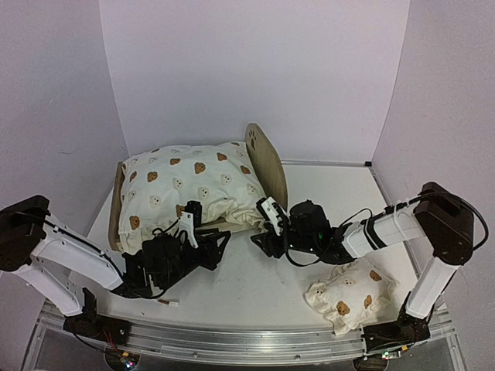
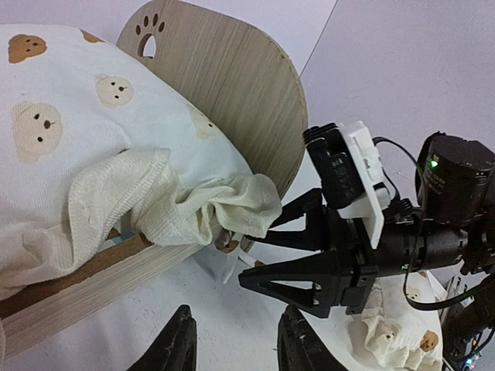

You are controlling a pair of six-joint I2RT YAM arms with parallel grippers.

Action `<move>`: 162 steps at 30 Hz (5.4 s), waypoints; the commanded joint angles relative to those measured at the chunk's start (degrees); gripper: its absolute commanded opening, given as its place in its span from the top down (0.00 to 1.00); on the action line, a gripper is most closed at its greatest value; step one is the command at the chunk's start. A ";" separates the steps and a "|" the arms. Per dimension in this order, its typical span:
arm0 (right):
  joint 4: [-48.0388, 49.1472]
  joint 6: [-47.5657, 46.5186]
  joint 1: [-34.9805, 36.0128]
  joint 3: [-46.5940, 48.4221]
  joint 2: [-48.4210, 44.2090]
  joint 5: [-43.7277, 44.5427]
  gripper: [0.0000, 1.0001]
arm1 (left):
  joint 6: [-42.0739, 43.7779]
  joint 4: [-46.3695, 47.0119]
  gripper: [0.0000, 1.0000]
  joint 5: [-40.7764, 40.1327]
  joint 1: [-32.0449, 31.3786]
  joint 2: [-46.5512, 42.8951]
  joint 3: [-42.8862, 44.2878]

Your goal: Set up the pet bed

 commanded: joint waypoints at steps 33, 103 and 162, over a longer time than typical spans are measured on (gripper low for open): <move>15.73 -14.74 -3.44 -1.30 3.04 -8.71 1.00 | 11.69 1.54 0.51 9.28 0.07 -1.74 -0.41; -19.28 -27.66 -14.64 16.85 7.25 -48.67 0.97 | 54.37 -3.84 1.00 36.80 16.69 24.62 22.64; -14.65 22.33 -3.31 -3.20 1.27 2.81 1.00 | 35.72 -2.53 1.00 33.83 10.18 21.81 45.18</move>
